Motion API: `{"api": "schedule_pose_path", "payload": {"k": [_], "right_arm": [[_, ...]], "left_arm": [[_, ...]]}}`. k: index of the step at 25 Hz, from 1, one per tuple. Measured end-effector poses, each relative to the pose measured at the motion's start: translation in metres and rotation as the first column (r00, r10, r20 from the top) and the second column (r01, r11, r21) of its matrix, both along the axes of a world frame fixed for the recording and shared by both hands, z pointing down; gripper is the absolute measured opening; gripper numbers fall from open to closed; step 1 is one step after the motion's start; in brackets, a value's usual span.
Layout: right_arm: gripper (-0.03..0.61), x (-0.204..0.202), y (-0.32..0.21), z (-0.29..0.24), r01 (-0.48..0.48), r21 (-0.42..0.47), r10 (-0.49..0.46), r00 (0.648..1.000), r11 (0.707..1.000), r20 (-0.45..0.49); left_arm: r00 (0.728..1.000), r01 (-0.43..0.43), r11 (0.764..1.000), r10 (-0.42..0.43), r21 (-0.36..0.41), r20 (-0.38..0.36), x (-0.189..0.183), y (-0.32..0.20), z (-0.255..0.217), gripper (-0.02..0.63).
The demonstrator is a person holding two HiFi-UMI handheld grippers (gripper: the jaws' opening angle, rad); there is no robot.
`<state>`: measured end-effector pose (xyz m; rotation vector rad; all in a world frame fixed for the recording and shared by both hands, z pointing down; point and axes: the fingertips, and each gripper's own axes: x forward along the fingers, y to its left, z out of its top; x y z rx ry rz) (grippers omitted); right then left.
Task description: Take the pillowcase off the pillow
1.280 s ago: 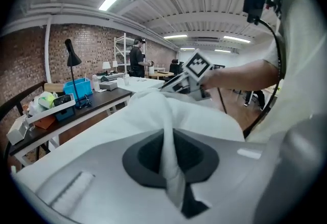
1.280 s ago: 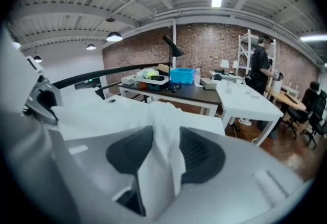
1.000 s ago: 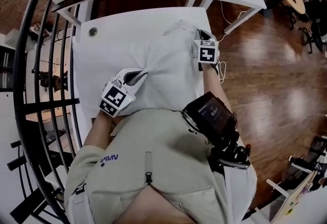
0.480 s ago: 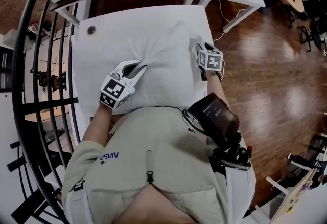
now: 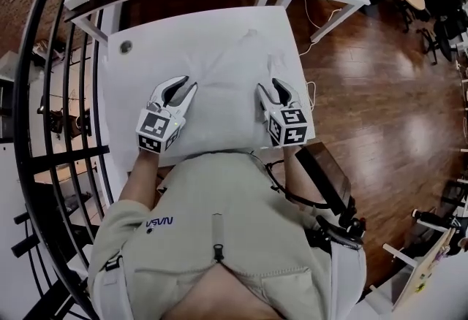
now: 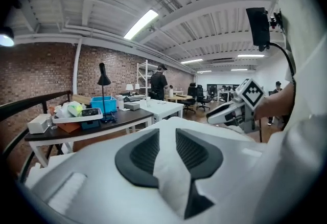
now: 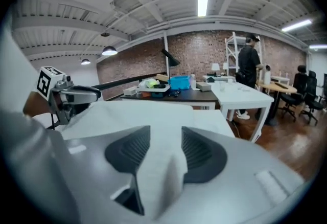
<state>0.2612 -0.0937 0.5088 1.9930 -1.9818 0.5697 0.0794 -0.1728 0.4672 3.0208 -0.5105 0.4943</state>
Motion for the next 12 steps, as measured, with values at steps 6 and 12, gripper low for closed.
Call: {"api": "schedule_pose_path", "payload": {"k": [6, 12], "right_arm": [[0.239, -0.059, -0.003, -0.018, 0.131, -0.02, -0.132, 0.984, 0.991, -0.116], [0.249, -0.086, 0.003, 0.017, 0.178, -0.126, -0.198, 0.965, 0.976, -0.172]], "left_arm": [[0.971, 0.237, 0.97, -0.235, -0.049, 0.036, -0.1, -0.003, 0.014, 0.179], [0.909, 0.386, 0.916, -0.359, -0.106, 0.212, -0.184, 0.01, 0.06, 0.322]]}}
